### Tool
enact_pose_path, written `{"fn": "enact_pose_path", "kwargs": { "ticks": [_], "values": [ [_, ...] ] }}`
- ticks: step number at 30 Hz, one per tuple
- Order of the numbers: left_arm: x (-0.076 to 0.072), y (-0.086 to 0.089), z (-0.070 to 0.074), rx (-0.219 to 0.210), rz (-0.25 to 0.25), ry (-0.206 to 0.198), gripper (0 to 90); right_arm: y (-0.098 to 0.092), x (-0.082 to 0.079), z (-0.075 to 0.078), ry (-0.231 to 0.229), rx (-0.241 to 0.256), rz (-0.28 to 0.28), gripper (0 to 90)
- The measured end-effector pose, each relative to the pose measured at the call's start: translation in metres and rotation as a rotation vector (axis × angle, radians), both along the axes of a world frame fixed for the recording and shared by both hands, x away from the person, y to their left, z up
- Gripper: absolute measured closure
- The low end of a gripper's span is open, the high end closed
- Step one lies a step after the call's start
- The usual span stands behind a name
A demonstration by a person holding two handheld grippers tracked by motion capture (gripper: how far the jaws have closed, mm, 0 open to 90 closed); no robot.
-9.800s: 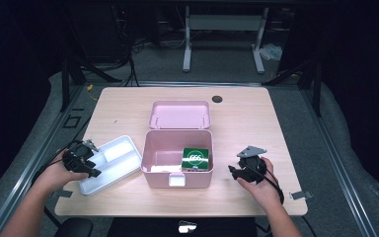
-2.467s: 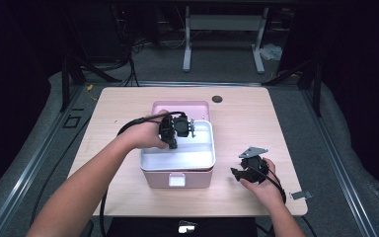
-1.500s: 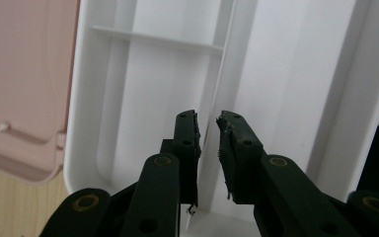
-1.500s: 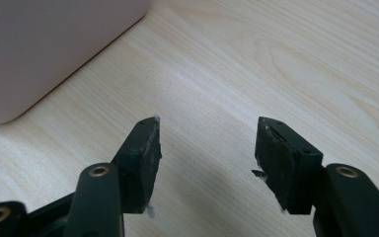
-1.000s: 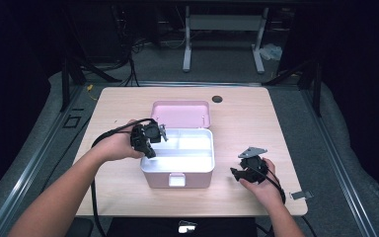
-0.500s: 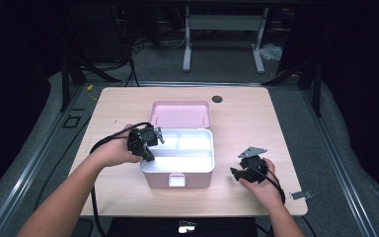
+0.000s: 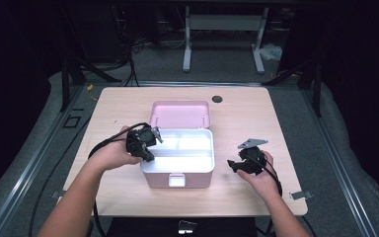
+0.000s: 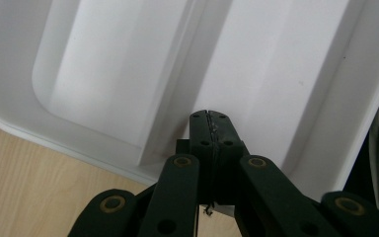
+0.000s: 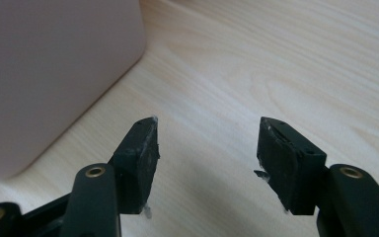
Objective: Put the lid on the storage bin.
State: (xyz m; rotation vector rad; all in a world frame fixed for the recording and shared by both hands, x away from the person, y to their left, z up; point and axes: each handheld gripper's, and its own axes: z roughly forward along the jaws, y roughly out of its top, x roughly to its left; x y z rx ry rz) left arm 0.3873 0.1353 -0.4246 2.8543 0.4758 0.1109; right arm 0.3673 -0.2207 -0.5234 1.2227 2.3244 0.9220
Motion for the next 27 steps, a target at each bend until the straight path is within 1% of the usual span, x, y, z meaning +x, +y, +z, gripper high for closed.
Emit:
{"fn": "enact_pose_path", "kwargs": {
  "ticks": [1, 2, 4, 5, 7, 10, 12, 14, 17, 18, 21, 23, 24, 27],
  "values": [
    [0.000, 0.000, 0.000, 0.001, -0.001, -0.002, 89.5, 0.001, 0.001, 0.002, -0.001, -0.006, -0.007, 40.9],
    [0.000, 0.000, 0.000, 0.001, -0.002, -0.002, 89.4, 0.002, 0.005, 0.005, -0.004, 0.002, 0.004, 41.0],
    [0.000, 0.000, 0.000, 0.000, -0.001, -0.001, 89.5, 0.005, 0.010, 0.011, -0.008, -0.002, 0.011, 41.0],
    [0.000, 0.000, 0.000, -0.001, -0.001, 0.004, 89.4, 0.007, 0.014, 0.015, -0.017, -0.010, 0.006, 41.0],
    [0.001, 0.000, 0.000, 0.000, 0.001, 0.010, 89.4, 0.011, 0.022, 0.023, -0.020, 0.002, 0.018, 41.0],
    [0.003, 0.000, 0.000, -0.002, 0.003, 0.020, 89.1, 0.019, 0.034, 0.036, -0.026, 0.001, 0.028, 40.7],
    [0.002, 0.000, 0.000, 0.001, 0.005, 0.018, 89.0, 0.025, 0.040, 0.041, -0.032, -0.002, 0.034, 40.6],
    [0.002, -0.001, 0.000, 0.005, 0.006, 0.014, 89.0, 0.031, 0.049, 0.048, -0.033, 0.010, 0.040, 40.7],
    [0.002, -0.001, 0.000, 0.008, 0.011, 0.015, 89.0, 0.036, 0.060, 0.056, -0.039, 0.034, 0.029, 41.9],
    [0.002, -0.002, 0.000, 0.009, 0.009, 0.017, 89.1, 0.039, 0.067, 0.060, -0.039, 0.036, 0.024, 42.3],
    [0.003, -0.002, 0.001, 0.019, -0.002, 0.023, 89.0, 0.043, 0.077, 0.066, -0.037, 0.037, 0.019, 43.6],
    [0.003, -0.002, 0.001, 0.022, -0.003, 0.020, 89.1, 0.047, 0.086, 0.071, -0.043, 0.029, 0.008, 45.8],
    [0.003, -0.002, 0.001, 0.022, -0.003, 0.020, 89.1, 0.048, 0.090, 0.073, -0.056, 0.036, 0.003, 47.0],
    [0.003, -0.003, 0.001, 0.023, 0.002, 0.019, 89.1, 0.050, 0.101, 0.079, -0.065, 0.042, -0.003, 48.8]
  ]
}}
